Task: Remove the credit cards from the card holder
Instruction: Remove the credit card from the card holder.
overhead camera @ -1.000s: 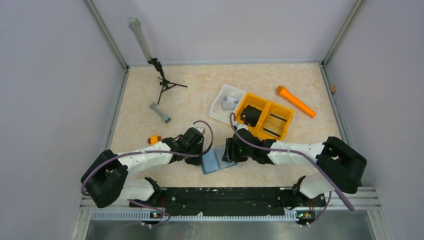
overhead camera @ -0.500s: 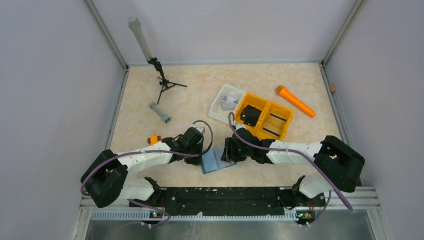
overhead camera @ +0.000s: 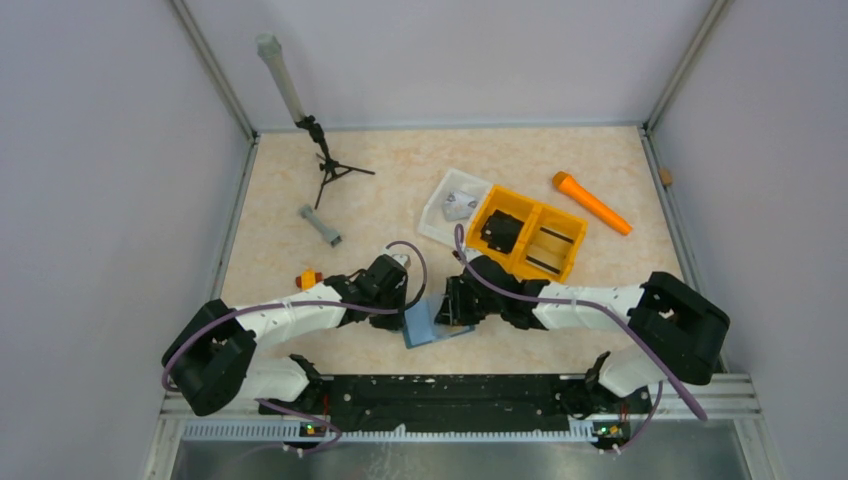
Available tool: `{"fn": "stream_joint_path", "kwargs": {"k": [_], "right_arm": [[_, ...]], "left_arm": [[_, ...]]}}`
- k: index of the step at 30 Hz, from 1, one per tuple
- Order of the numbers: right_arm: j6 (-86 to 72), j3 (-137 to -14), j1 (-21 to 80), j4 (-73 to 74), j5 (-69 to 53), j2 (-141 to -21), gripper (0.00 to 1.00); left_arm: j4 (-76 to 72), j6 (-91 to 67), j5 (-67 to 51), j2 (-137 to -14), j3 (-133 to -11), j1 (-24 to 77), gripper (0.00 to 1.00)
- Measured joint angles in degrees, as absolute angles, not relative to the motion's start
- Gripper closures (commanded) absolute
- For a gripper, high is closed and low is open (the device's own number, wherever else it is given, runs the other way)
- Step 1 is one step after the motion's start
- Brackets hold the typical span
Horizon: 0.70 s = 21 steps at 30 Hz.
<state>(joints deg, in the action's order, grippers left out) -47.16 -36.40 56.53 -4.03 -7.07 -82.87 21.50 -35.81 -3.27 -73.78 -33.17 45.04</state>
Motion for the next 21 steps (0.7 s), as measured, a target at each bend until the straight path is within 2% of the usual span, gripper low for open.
{"fn": "stream_joint_path", "kwargs": {"k": [6,15,21], "right_arm": [[-47.2,-36.4,56.5,-5.6,-8.7,-83.4,0.67],[-47.7,-36.6,57.3,-11.0,-13.5,-90.4,0.62],[-45.7,-38.3,58.5,-11.1,-16.0,-91.1,0.51]], "left_arm": [[21.5,-35.8,-3.3,-73.8,-33.2,45.0,0.93],[21.6,-35.7,-3.3,-73.8,-33.3,45.0,0.93],[21.6,-35.5,-3.0,-73.9,-33.4,45.0,0.95]]}}
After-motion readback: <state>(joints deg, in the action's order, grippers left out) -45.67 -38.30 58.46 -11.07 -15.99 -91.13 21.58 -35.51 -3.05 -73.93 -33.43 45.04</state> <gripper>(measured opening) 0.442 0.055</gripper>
